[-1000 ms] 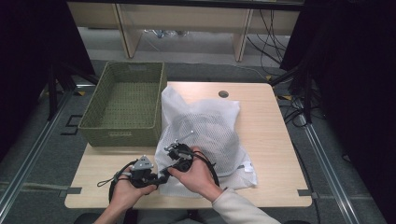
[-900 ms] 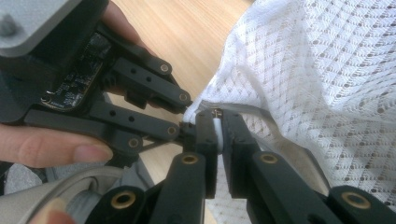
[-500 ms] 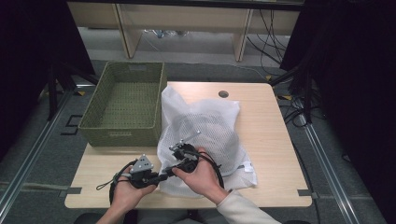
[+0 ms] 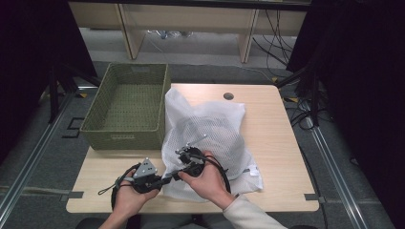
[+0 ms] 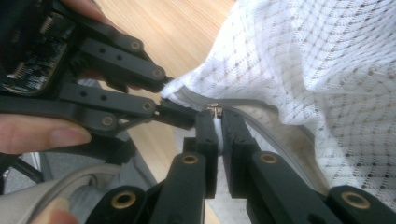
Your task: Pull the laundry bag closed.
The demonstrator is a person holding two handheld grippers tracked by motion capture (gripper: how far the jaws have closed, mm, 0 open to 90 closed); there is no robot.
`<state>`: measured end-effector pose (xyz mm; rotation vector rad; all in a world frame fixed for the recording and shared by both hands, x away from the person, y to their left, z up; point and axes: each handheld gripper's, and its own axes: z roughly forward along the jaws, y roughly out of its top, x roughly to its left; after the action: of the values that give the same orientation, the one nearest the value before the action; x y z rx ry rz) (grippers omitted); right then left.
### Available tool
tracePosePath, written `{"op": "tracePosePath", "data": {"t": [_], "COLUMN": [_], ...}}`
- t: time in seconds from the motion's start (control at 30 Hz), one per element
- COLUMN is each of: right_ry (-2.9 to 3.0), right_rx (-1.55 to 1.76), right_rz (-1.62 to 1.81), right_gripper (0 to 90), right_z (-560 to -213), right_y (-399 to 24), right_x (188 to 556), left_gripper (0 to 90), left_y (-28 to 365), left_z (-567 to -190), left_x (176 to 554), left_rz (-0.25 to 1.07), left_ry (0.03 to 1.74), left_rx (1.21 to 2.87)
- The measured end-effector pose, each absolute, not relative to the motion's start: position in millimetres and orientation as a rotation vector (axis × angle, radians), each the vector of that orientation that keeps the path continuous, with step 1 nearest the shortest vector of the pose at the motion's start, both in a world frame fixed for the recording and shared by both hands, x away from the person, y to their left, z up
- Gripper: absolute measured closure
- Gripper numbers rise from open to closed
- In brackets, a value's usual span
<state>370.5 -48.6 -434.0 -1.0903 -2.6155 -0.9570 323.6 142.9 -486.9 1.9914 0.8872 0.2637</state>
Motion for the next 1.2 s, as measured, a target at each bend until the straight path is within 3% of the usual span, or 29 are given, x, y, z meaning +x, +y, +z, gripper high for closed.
{"op": "tracePosePath", "data": {"t": [1.2], "right_ry": [-2.631], "right_rx": [-1.156], "right_rz": [-0.93], "right_gripper": [87.1], "right_z": [-434.5], "right_y": [-66.3], "right_x": [369.4], "left_gripper": [88.2], "left_y": [146.8], "left_z": [-481.5], "left_x": [324.6], "left_rz": [0.298], "left_ry": [0.9], "left_rx": [1.994]}}
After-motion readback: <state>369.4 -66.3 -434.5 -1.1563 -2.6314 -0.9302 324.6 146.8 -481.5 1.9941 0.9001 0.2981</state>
